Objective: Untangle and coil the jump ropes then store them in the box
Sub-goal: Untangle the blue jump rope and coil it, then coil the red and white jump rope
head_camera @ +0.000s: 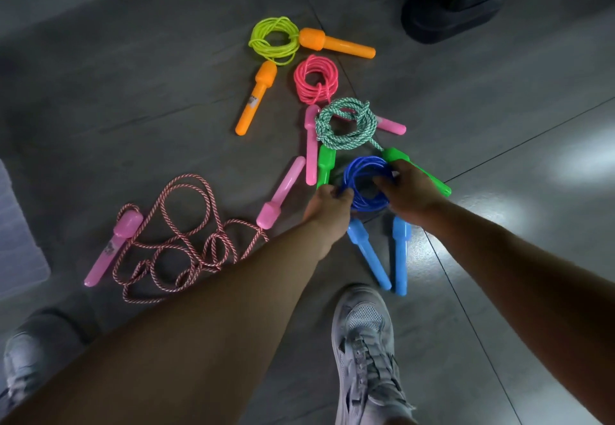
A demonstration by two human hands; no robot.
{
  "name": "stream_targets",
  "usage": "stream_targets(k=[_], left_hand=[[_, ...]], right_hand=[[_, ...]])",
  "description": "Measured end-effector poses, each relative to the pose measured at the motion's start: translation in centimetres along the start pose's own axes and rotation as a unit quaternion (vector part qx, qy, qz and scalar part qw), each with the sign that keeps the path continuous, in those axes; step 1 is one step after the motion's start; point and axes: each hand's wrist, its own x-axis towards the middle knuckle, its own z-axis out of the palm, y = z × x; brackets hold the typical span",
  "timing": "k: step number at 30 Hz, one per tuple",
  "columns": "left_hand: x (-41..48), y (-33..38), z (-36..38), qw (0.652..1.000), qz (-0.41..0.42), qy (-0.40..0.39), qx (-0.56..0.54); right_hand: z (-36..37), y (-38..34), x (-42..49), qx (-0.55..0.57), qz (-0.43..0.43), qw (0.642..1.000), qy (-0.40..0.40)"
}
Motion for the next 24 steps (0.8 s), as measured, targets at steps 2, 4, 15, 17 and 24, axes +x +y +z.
stream_targets(k=[2,4,15,17,24], left_hand=[[0.7,0.4,0.0,0.997,0.015,0.020,0.066],[0.8,0.8,-0.3,0.989,0.022,0.019,0.145],[-1.1,0.0,-5.3,0.978,0.089,0.031,0.186],[-1.8,-0.6,-8.1,0.978,0.091,0.059,0.177],[-5.3,-5.1,-20.4,0.947,0.084,0.213,0.227]], right_hand=[[-0.2,-0.1,0.7,-0.030,-0.022,0.999,0.005],[-0.4,-0.1,1.0,-0.059,-0.046,0.997,0.013],[0.8,-0.9,-2.3,-0.146,-0.094,0.974,0.143],[1.5,-2.0,-3.0,-0.125,-0.120,0.974,0.143],[6.9,-8.9,-5.9,-0.073,-0.266,0.961,0.016]])
